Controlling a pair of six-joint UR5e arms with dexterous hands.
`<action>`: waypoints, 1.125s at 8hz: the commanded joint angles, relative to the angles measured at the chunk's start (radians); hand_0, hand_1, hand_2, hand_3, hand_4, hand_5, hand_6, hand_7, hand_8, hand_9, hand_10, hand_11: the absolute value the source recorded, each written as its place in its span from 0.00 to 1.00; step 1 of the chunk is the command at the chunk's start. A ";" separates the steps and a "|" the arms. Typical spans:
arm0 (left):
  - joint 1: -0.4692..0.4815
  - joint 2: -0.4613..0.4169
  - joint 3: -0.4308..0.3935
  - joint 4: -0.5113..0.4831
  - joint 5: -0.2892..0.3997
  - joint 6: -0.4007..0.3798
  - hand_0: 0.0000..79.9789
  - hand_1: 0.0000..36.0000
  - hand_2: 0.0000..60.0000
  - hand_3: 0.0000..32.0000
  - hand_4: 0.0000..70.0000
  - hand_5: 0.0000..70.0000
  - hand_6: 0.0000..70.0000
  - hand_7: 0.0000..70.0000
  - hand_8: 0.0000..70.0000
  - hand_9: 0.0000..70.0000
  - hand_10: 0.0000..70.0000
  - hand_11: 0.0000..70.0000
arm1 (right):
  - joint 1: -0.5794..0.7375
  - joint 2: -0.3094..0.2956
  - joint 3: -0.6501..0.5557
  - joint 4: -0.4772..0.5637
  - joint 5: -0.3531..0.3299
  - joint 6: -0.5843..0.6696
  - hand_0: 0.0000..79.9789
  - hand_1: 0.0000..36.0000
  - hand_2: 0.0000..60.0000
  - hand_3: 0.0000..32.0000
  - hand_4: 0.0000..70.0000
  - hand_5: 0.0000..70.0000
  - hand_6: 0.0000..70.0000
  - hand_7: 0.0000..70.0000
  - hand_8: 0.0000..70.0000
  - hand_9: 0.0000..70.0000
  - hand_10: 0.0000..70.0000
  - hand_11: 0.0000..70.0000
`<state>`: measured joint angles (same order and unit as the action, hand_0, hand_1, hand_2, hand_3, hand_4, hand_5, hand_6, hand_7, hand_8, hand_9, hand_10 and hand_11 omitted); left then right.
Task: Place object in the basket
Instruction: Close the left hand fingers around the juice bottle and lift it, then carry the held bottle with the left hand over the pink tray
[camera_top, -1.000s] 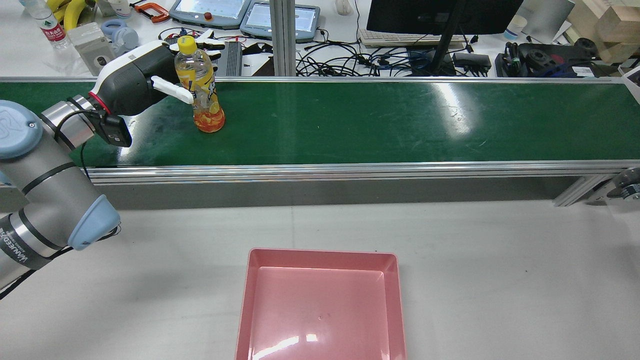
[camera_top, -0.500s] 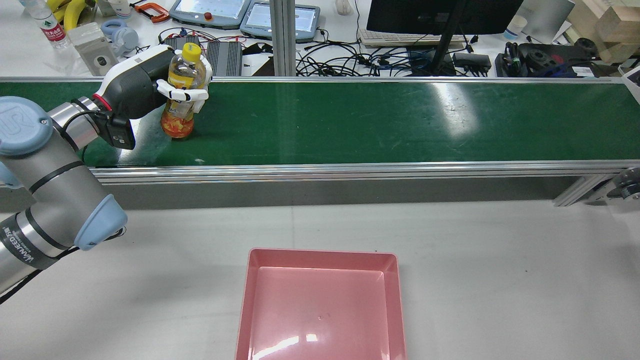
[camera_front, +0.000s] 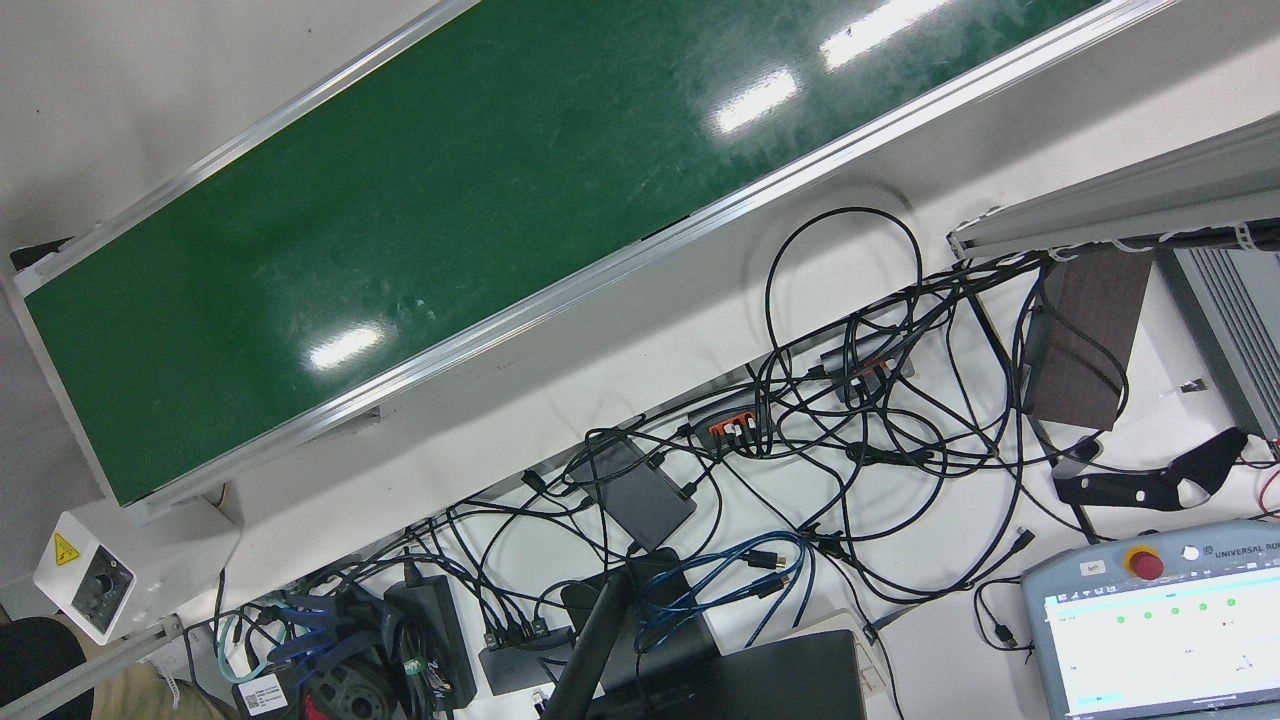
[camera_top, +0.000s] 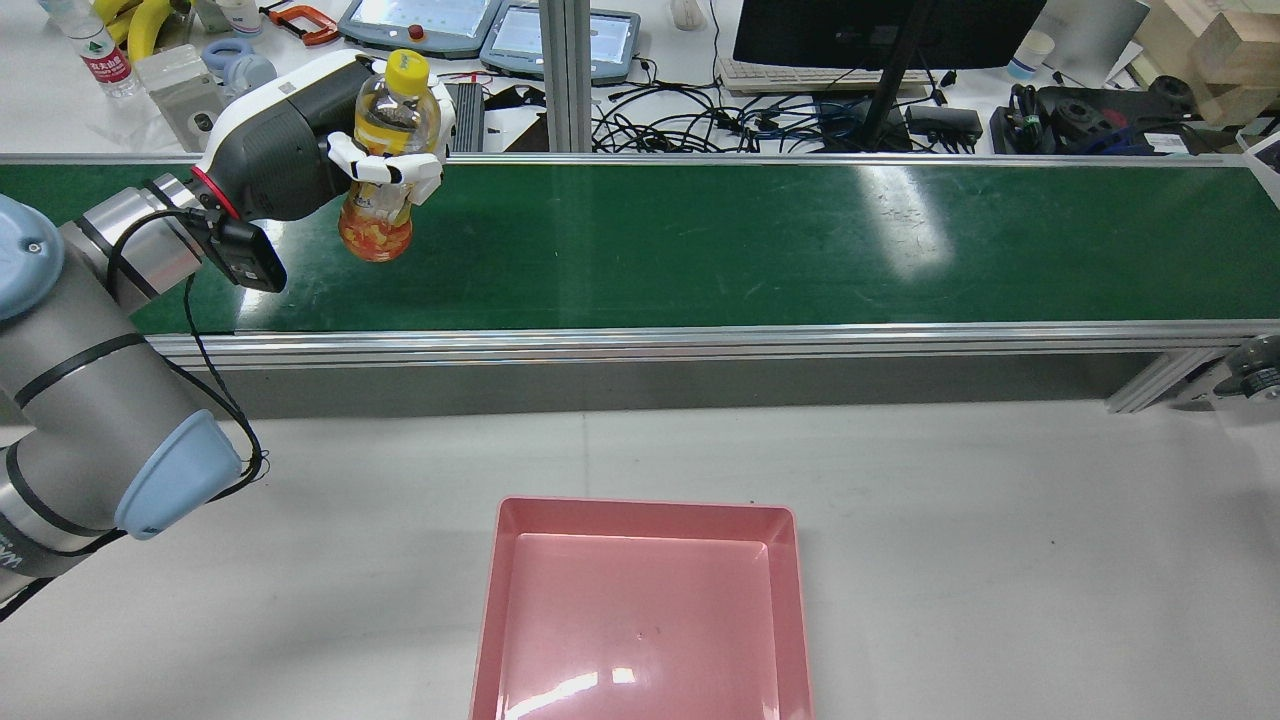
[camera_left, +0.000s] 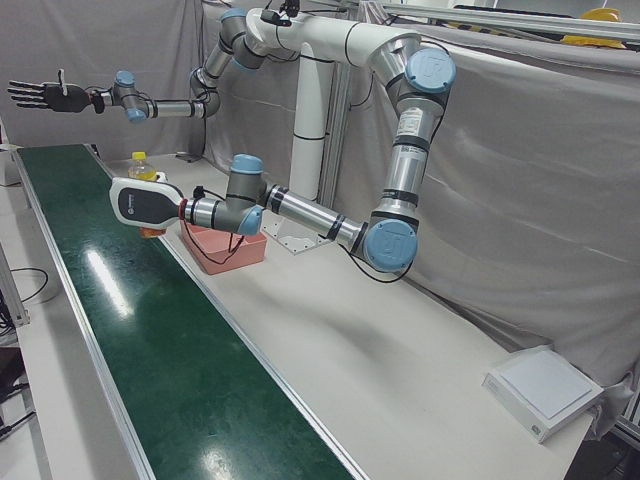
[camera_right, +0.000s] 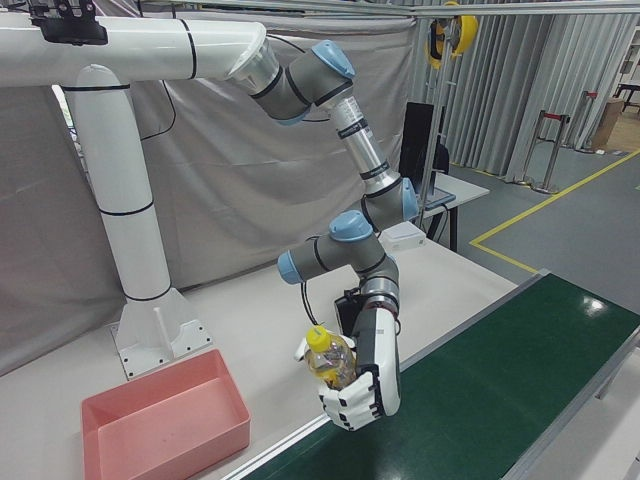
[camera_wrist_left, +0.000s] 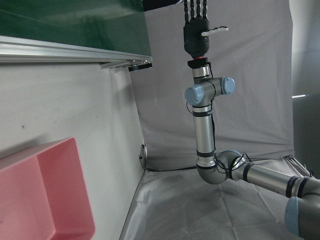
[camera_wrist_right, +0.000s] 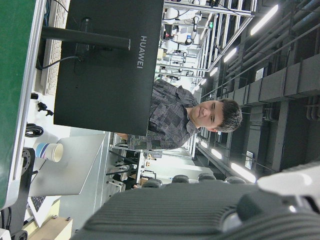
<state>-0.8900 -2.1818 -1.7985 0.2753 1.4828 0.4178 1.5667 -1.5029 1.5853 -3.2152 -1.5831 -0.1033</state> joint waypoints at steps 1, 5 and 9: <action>0.089 0.004 -0.128 0.005 -0.001 -0.001 0.64 0.37 0.83 0.00 1.00 1.00 1.00 1.00 1.00 1.00 1.00 1.00 | 0.001 0.001 0.001 0.000 0.000 0.000 0.00 0.00 0.00 0.00 0.00 0.00 0.00 0.00 0.00 0.00 0.00 0.00; 0.401 0.005 -0.170 0.044 -0.001 0.122 0.63 0.32 0.68 0.00 0.98 1.00 1.00 1.00 0.95 1.00 0.95 1.00 | 0.001 0.000 0.001 0.000 0.000 0.000 0.00 0.00 0.00 0.00 0.00 0.00 0.00 0.00 0.00 0.00 0.00 0.00; 0.555 -0.018 -0.170 0.133 0.007 0.242 0.60 0.22 0.56 0.00 0.94 1.00 0.94 1.00 0.88 1.00 0.88 1.00 | 0.001 0.000 -0.001 0.000 0.000 -0.001 0.00 0.00 0.00 0.00 0.00 0.00 0.00 0.00 0.00 0.00 0.00 0.00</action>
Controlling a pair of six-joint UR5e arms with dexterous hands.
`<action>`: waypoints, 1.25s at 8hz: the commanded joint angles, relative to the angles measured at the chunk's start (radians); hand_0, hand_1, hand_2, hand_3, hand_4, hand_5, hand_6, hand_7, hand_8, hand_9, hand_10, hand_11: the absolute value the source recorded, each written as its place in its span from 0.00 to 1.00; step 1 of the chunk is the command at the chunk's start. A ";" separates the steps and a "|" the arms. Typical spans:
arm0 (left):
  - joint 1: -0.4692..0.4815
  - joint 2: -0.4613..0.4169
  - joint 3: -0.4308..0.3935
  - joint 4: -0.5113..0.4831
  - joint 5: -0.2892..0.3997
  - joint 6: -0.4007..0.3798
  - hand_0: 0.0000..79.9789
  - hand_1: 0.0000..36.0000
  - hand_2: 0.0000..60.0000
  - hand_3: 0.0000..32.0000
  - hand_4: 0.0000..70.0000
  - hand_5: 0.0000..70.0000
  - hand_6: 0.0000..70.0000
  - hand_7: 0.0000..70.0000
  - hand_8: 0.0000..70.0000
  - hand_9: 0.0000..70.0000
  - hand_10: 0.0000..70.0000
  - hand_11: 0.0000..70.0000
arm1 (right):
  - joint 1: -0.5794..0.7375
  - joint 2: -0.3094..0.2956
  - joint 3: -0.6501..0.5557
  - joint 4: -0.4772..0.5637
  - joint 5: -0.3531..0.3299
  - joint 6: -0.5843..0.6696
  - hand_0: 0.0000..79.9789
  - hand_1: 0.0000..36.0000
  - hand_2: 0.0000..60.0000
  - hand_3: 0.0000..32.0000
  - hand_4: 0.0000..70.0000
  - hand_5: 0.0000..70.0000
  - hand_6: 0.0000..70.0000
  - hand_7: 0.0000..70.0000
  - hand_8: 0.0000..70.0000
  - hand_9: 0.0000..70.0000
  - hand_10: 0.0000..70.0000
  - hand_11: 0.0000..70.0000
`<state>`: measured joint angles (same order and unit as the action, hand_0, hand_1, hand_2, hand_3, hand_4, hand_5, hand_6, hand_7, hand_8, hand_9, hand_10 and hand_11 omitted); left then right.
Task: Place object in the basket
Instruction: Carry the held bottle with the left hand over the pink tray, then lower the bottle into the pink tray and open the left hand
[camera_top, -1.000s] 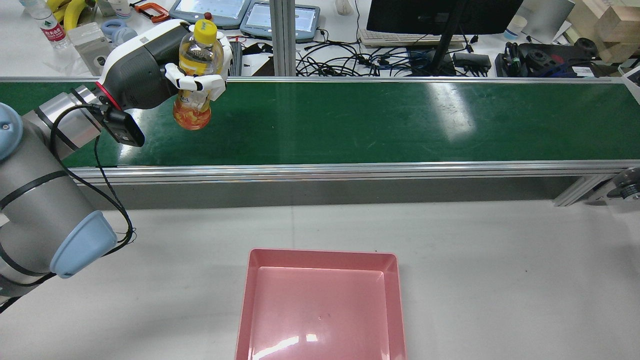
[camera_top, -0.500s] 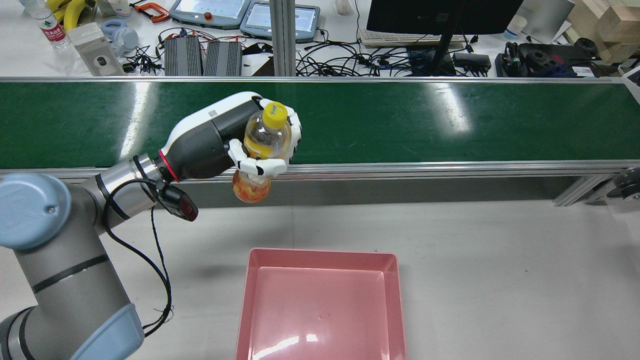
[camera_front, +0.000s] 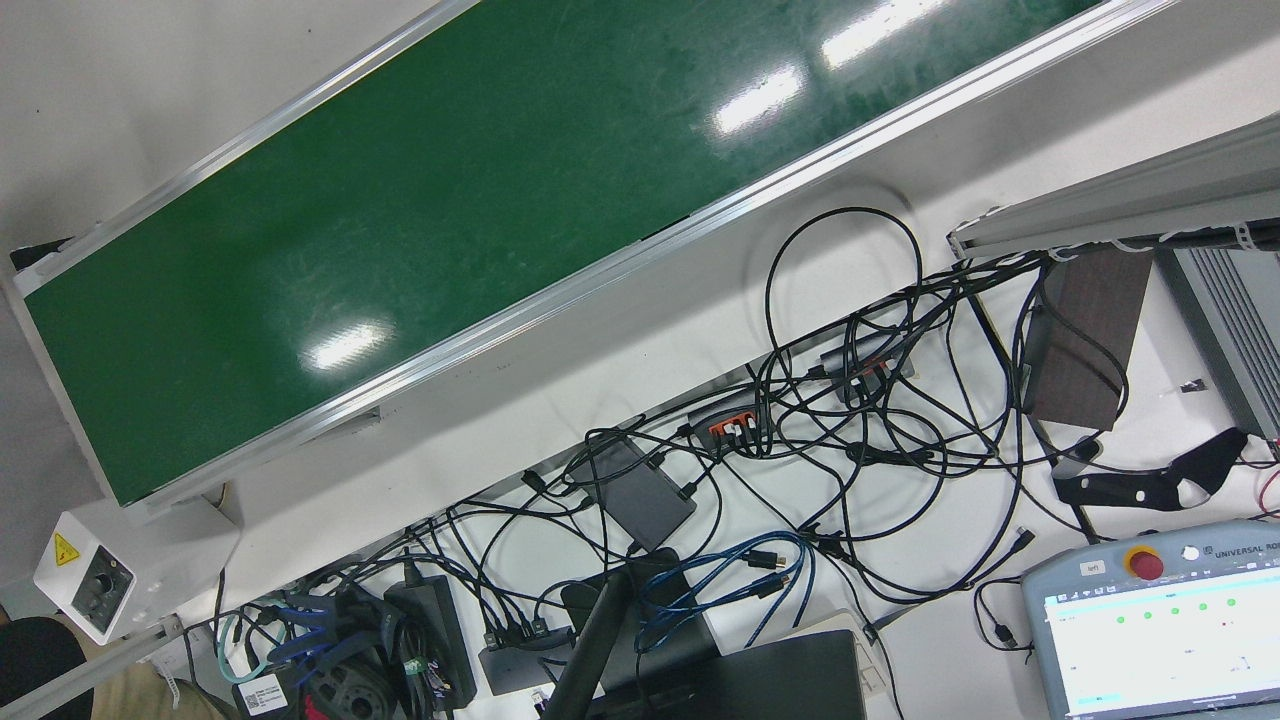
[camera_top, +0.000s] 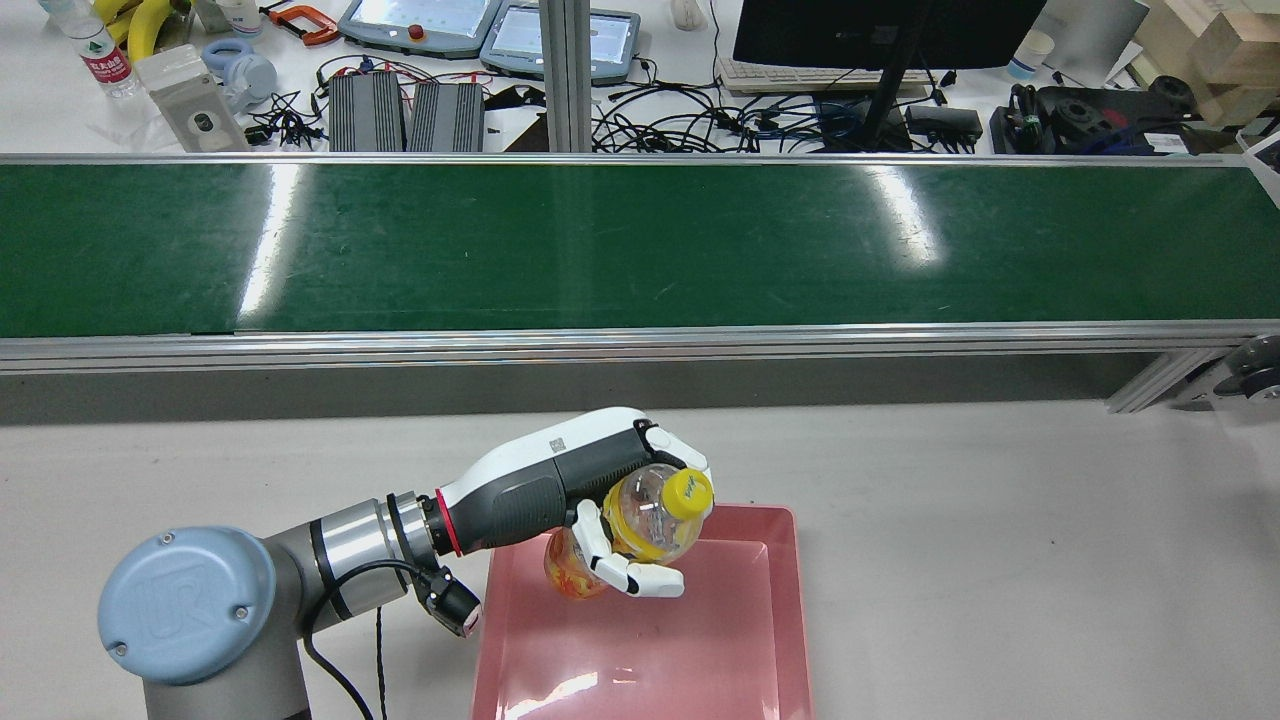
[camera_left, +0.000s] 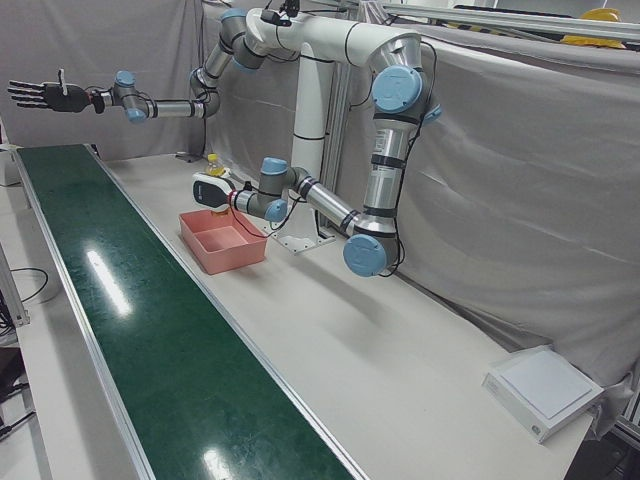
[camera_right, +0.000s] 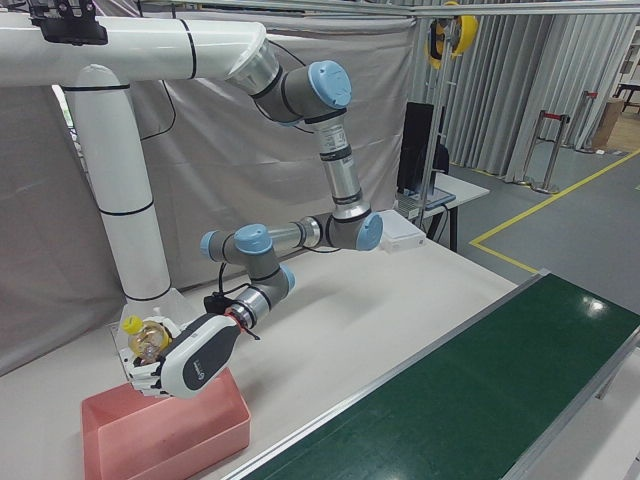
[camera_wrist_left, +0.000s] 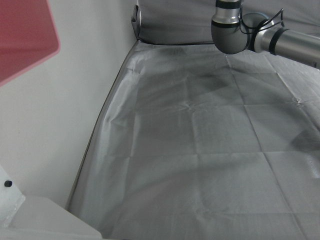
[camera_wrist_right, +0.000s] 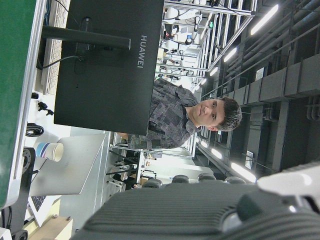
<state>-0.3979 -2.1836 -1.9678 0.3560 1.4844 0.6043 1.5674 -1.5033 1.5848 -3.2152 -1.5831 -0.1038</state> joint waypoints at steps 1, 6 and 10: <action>0.062 -0.016 0.000 0.052 0.005 0.055 0.60 0.21 0.52 0.00 0.92 1.00 0.91 1.00 0.85 1.00 0.87 1.00 | 0.000 0.000 0.000 0.000 0.000 -0.001 0.00 0.00 0.00 0.00 0.00 0.00 0.00 0.00 0.00 0.00 0.00 0.00; 0.051 -0.008 -0.026 0.008 0.039 0.046 0.57 0.03 0.00 0.00 0.15 0.18 0.00 0.07 0.13 0.18 0.13 0.19 | 0.000 0.000 0.000 0.000 0.000 0.001 0.00 0.00 0.00 0.00 0.00 0.00 0.00 0.00 0.00 0.00 0.00 0.00; 0.054 -0.008 -0.028 0.001 0.039 0.046 0.53 0.00 0.00 0.00 0.14 0.07 0.00 0.02 0.06 0.09 0.05 0.07 | 0.000 0.002 0.000 0.000 0.000 -0.001 0.00 0.00 0.00 0.00 0.00 0.00 0.00 0.00 0.00 0.00 0.00 0.00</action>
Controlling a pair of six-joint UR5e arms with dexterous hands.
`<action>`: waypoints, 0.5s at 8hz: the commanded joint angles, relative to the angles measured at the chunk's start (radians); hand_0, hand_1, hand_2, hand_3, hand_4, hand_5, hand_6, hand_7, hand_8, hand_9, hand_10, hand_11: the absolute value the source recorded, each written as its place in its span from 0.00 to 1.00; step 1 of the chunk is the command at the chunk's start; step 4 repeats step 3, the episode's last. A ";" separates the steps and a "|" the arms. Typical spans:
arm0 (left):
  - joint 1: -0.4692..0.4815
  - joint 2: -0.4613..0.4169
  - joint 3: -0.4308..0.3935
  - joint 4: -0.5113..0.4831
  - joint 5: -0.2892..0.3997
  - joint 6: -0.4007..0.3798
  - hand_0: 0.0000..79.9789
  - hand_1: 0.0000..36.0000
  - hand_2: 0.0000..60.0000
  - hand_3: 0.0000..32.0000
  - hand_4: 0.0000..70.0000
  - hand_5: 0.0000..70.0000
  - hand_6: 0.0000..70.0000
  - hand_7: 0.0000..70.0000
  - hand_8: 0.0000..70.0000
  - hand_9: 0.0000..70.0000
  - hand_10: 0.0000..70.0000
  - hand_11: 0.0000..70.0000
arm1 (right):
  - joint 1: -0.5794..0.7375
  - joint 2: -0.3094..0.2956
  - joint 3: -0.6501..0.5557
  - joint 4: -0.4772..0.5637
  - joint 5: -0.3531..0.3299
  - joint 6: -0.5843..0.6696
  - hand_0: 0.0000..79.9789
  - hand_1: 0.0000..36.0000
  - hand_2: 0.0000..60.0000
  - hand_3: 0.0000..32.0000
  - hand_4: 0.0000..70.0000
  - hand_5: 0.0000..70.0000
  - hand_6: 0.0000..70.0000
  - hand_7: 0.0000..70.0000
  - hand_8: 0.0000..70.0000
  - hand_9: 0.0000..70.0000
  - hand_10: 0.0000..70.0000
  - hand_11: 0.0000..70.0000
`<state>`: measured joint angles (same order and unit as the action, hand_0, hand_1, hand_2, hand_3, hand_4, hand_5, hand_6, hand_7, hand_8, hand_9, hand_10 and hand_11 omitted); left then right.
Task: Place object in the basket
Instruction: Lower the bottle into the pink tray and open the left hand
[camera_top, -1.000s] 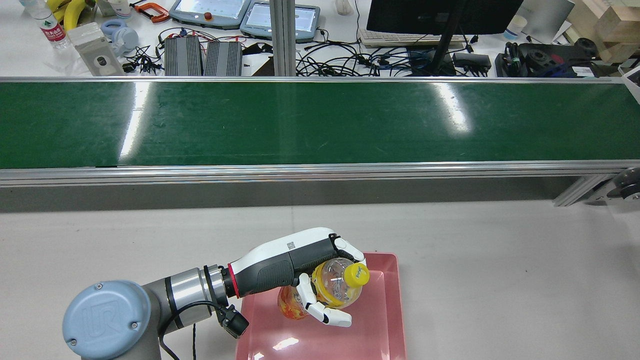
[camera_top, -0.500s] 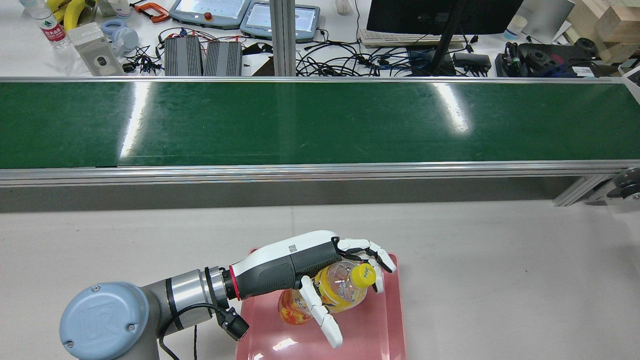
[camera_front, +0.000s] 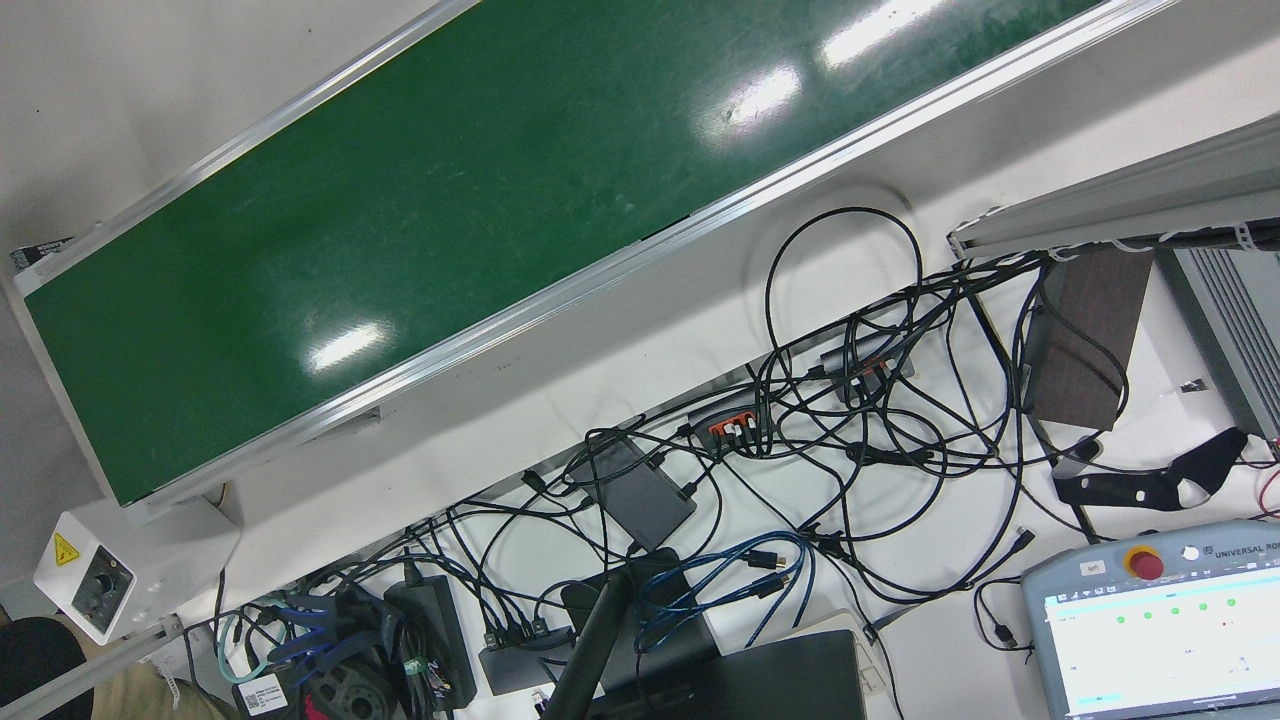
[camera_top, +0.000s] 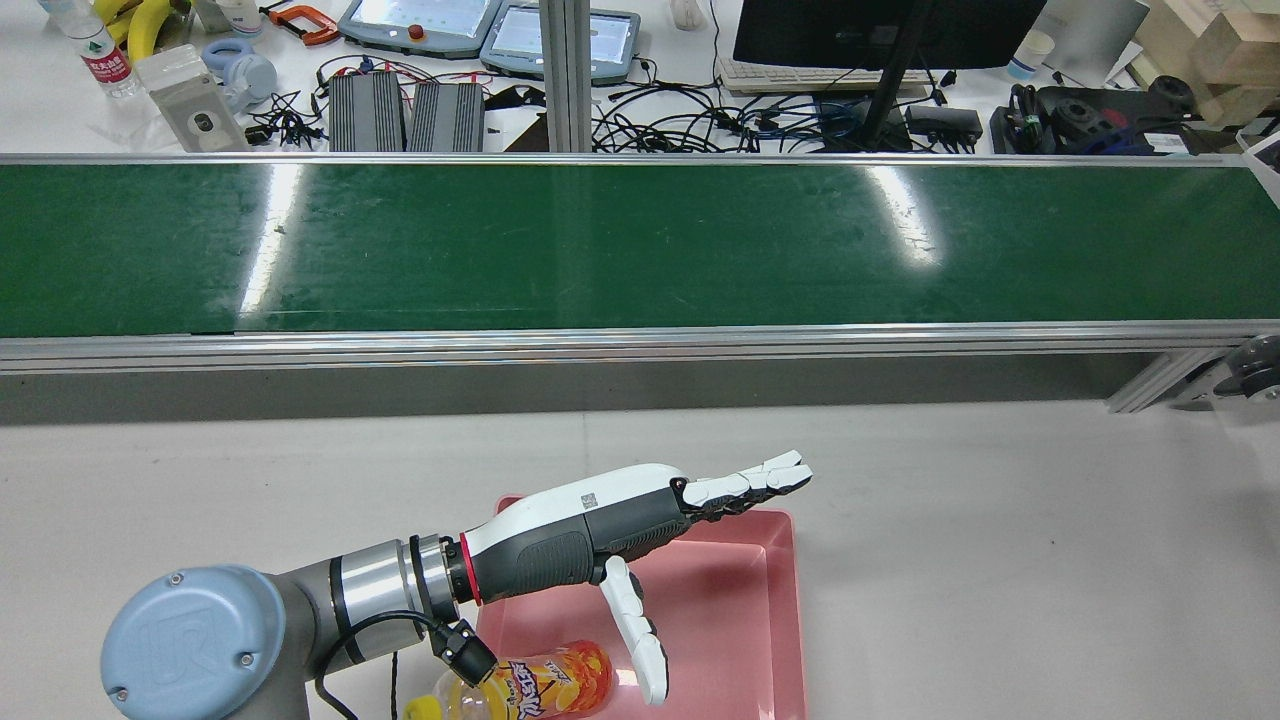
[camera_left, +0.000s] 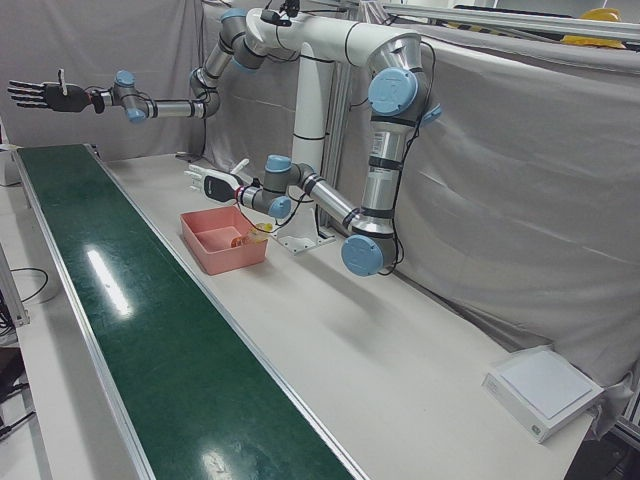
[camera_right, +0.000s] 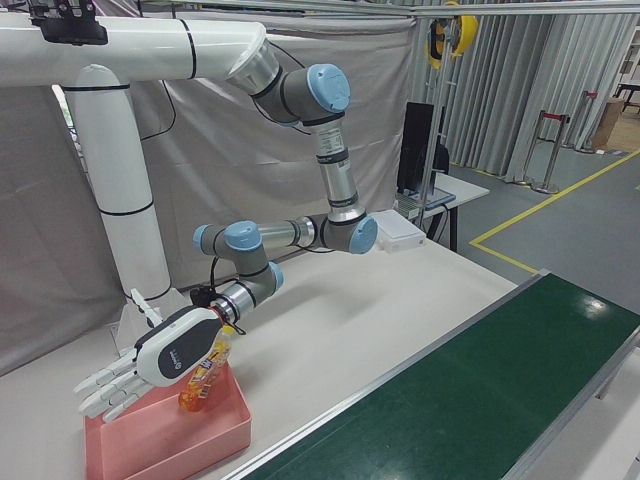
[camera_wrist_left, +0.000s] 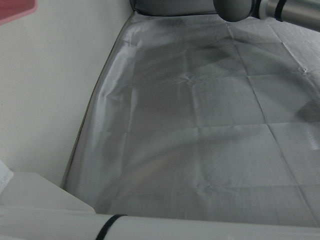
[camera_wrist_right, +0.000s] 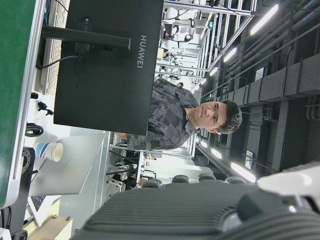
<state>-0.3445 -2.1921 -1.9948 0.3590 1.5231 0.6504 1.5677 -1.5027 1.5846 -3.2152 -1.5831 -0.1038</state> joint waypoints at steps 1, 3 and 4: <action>0.002 0.000 -0.001 -0.002 0.002 0.000 0.54 0.00 0.00 0.00 0.15 0.07 0.00 0.02 0.05 0.09 0.05 0.07 | 0.000 -0.001 0.000 0.000 0.000 0.001 0.00 0.00 0.00 0.00 0.00 0.00 0.00 0.00 0.00 0.00 0.00 0.00; 0.004 -0.001 -0.001 0.001 0.002 -0.002 0.55 0.00 0.00 0.00 0.16 0.07 0.00 0.01 0.06 0.08 0.05 0.07 | 0.000 -0.001 0.000 0.000 0.000 0.001 0.00 0.00 0.00 0.00 0.00 0.00 0.00 0.00 0.00 0.00 0.00 0.00; 0.004 -0.001 -0.001 0.001 0.002 -0.002 0.55 0.00 0.00 0.00 0.16 0.07 0.00 0.01 0.06 0.08 0.05 0.07 | 0.000 -0.001 0.000 0.000 0.000 0.001 0.00 0.00 0.00 0.00 0.00 0.00 0.00 0.00 0.00 0.00 0.00 0.00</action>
